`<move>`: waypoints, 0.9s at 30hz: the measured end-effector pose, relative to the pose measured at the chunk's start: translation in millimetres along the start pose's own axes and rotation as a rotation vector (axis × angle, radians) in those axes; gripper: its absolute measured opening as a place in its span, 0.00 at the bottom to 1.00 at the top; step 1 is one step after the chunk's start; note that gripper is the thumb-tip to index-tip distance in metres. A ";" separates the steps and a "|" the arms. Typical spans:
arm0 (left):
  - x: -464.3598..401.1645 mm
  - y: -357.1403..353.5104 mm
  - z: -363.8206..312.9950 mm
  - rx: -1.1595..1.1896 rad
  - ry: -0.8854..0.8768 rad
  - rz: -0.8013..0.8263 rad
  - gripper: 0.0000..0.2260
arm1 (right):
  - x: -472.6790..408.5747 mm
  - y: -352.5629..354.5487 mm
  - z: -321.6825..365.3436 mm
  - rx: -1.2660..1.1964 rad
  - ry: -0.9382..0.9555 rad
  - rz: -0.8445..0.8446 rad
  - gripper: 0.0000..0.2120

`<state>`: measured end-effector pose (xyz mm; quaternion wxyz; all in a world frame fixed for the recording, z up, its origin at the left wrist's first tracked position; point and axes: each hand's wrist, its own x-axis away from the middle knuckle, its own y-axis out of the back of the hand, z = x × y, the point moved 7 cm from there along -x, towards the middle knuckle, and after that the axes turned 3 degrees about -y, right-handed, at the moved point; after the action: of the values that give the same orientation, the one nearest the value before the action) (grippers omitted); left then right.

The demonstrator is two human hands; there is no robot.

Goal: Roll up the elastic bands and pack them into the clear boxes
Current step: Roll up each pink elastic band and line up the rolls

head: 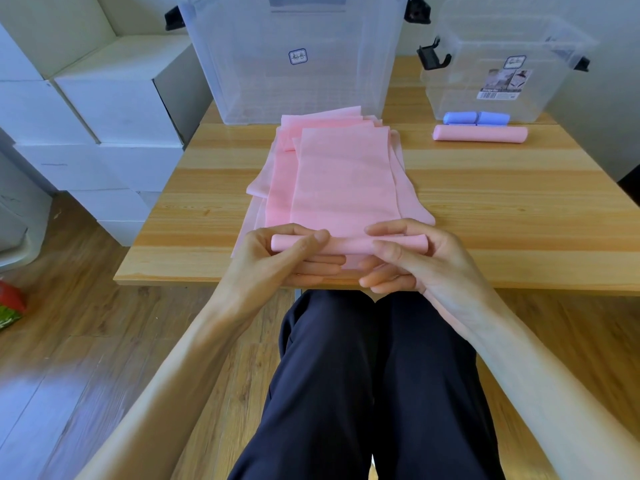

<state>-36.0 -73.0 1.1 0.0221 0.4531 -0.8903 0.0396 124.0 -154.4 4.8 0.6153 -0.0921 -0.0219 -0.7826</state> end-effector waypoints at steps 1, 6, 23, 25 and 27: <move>0.2 -0.5 0.4 -0.015 0.013 0.017 0.15 | -0.1 0.3 0.3 0.005 0.004 -0.003 0.12; 2.0 -4.7 2.2 0.005 0.020 0.079 0.15 | -0.7 3.2 0.2 -0.006 -0.004 -0.020 0.11; -0.9 -1.7 3.7 -0.022 -0.049 0.053 0.14 | 4.5 3.9 -4.9 -0.009 -0.008 -0.013 0.12; 0.4 -3.7 5.3 -0.014 -0.051 0.078 0.14 | 5.2 3.7 -5.5 -0.023 -0.014 -0.015 0.13; 0.9 -4.9 6.2 0.005 -0.049 0.069 0.13 | 5.9 3.7 -6.6 -0.022 -0.024 -0.011 0.16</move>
<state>-32.6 -77.1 -4.7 -0.0020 0.4229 -0.9056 0.0314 125.4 -161.9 -1.0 0.6096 -0.1079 -0.0211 -0.7851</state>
